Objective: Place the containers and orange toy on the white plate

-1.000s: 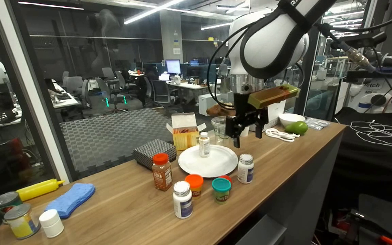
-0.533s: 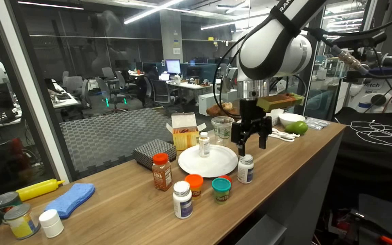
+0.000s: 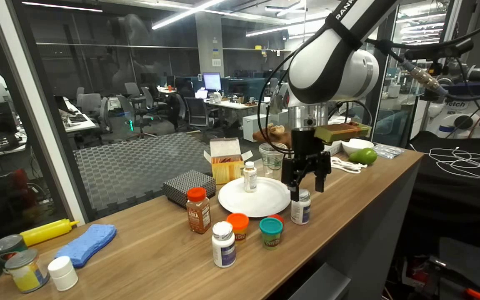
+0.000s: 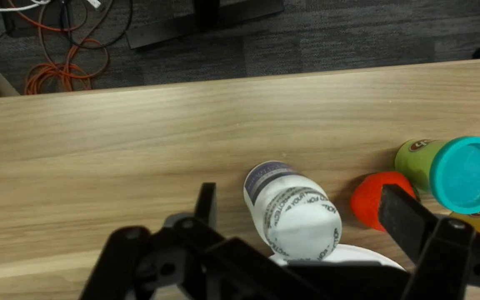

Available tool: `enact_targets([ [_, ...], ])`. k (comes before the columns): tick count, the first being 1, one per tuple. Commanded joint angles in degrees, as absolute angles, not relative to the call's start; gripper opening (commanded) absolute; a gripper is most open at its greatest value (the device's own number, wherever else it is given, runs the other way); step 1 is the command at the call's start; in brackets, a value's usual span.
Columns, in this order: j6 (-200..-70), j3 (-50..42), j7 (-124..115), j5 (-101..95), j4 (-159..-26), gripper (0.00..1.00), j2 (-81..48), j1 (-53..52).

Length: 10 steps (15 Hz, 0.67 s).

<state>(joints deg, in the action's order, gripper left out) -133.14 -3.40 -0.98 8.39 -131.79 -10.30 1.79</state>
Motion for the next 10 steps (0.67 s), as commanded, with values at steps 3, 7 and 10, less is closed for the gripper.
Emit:
enact_targets([
  [3,-137.9,-3.0,-4.0,5.7,-133.1,0.58,-10.6,1.3],
  [7,-142.2,-3.4,-7.4,1.4,-134.2,0.27,-10.5,0.3],
  [10,-144.5,-3.9,-11.7,-3.8,-135.2,0.3,-9.6,-0.8],
])
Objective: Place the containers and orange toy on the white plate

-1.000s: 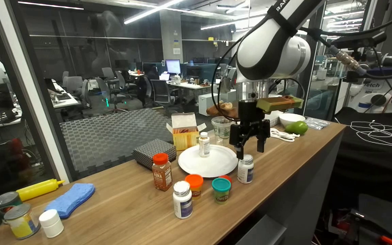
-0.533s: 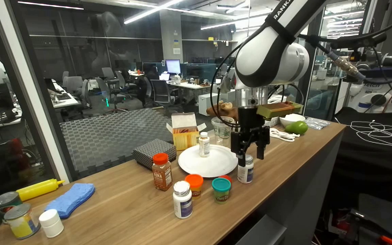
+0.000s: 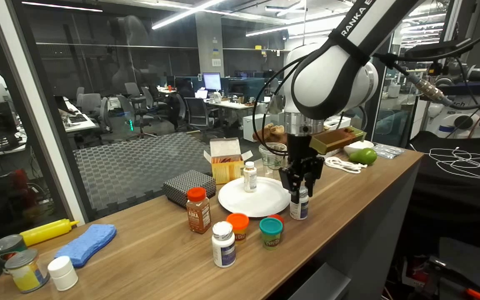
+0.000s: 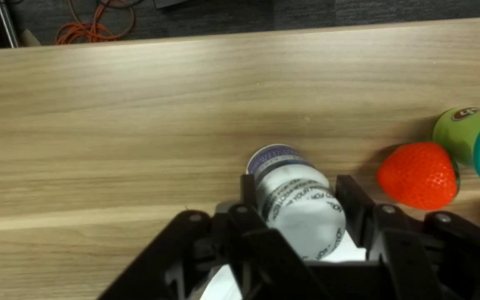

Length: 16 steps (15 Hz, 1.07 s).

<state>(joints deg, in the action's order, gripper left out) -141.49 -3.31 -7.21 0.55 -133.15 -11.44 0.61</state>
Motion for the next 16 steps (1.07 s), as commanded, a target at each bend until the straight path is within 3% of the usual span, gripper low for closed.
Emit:
enact_targets([
  [1,-144.7,-4.0,-12.9,-5.4,-135.4,0.29,-9.4,-1.1],
  [8,-139.6,-3.5,-20.9,-11.7,-133.4,0.28,-6.3,-3.0],
  [16,-134.7,-3.3,-18.5,-8.8,-122.0,0.28,-11.4,-1.1],
])
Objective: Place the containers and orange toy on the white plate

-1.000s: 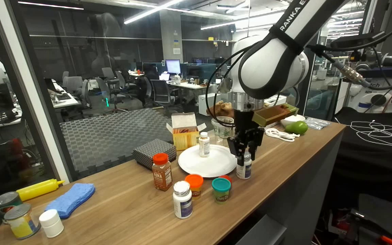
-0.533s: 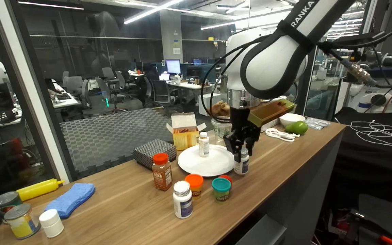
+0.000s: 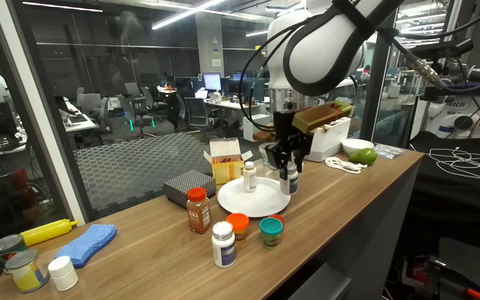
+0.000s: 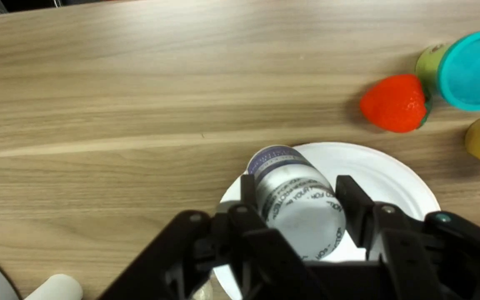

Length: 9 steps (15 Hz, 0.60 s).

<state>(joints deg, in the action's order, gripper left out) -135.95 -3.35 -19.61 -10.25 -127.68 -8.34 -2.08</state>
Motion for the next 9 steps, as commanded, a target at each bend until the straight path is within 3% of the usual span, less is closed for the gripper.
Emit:
enact_targets([
  [1,-134.7,-3.4,-17.7,-8.0,-120.4,0.28,-12.5,-0.8],
  [9,-133.5,-3.6,-12.4,0.4,-109.0,0.28,-23.4,3.1],
])
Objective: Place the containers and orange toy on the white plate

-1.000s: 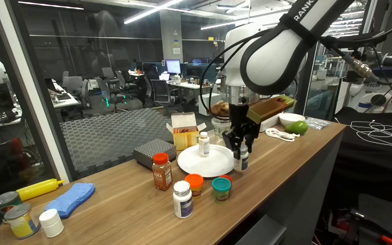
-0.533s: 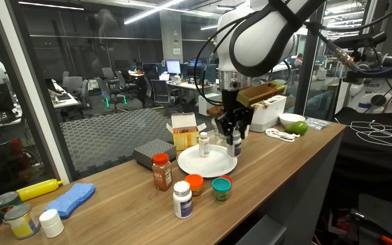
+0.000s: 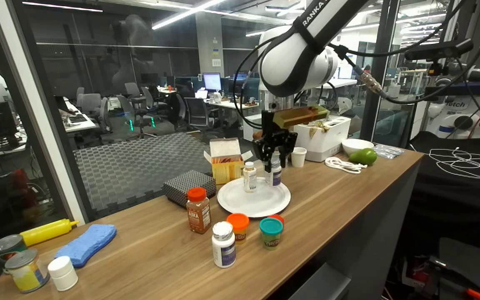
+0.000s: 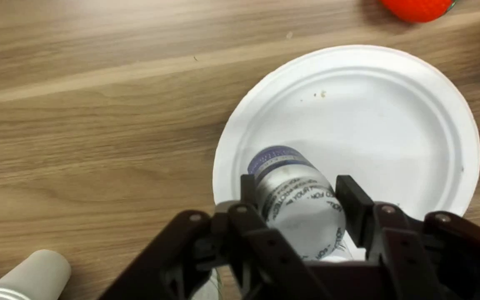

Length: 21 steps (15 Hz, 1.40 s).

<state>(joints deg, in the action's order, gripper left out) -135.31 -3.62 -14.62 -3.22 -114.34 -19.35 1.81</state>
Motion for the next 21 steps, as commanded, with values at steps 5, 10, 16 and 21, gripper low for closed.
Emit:
enact_targets([
  [5,-134.7,-3.1,-10.8,6.4,-105.5,0.27,-27.3,5.4],
  [10,-134.1,-2.9,-10.2,9.0,-103.4,0.27,-29.4,5.9],
  [16,-136.1,-3.7,-11.8,7.4,-105.5,0.9,-28.4,4.2],
  [21,-141.7,-4.4,-14.4,3.3,-113.8,1.0,-20.6,-0.2],
])
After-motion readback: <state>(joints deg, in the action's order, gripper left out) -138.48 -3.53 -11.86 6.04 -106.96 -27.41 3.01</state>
